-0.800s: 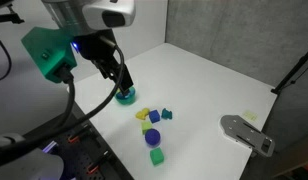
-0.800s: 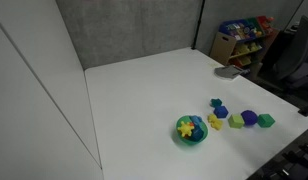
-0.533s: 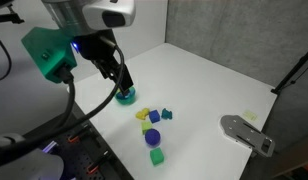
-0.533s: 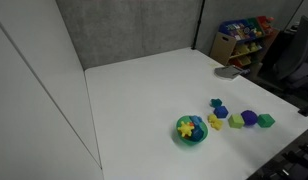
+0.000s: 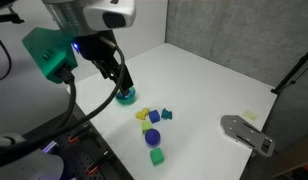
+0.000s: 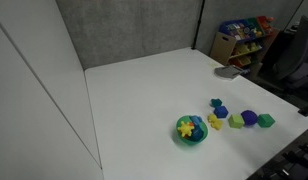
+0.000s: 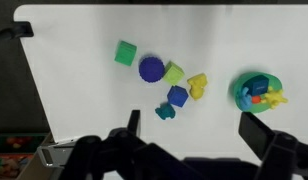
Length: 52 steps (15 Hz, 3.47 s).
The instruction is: Put the blue toy in the green bowl
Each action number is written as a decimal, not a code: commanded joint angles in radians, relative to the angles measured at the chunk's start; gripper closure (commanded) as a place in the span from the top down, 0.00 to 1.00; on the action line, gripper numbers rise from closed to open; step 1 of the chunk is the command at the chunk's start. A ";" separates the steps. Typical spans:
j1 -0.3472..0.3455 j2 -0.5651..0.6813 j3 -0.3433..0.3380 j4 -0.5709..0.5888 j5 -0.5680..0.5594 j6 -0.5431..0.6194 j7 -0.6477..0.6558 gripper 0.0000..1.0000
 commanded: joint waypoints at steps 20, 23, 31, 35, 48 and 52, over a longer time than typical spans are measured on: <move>0.168 0.717 0.016 0.214 0.368 0.425 -0.042 1.00; 0.139 0.868 0.033 0.303 0.399 0.447 -0.037 1.00; 0.049 1.213 0.123 0.539 0.368 0.494 0.058 1.00; 0.036 1.342 0.150 0.623 0.350 0.546 0.123 1.00; 0.024 1.478 0.176 0.676 0.274 0.592 0.122 1.00; 0.018 1.548 0.197 0.700 0.265 0.670 0.110 1.00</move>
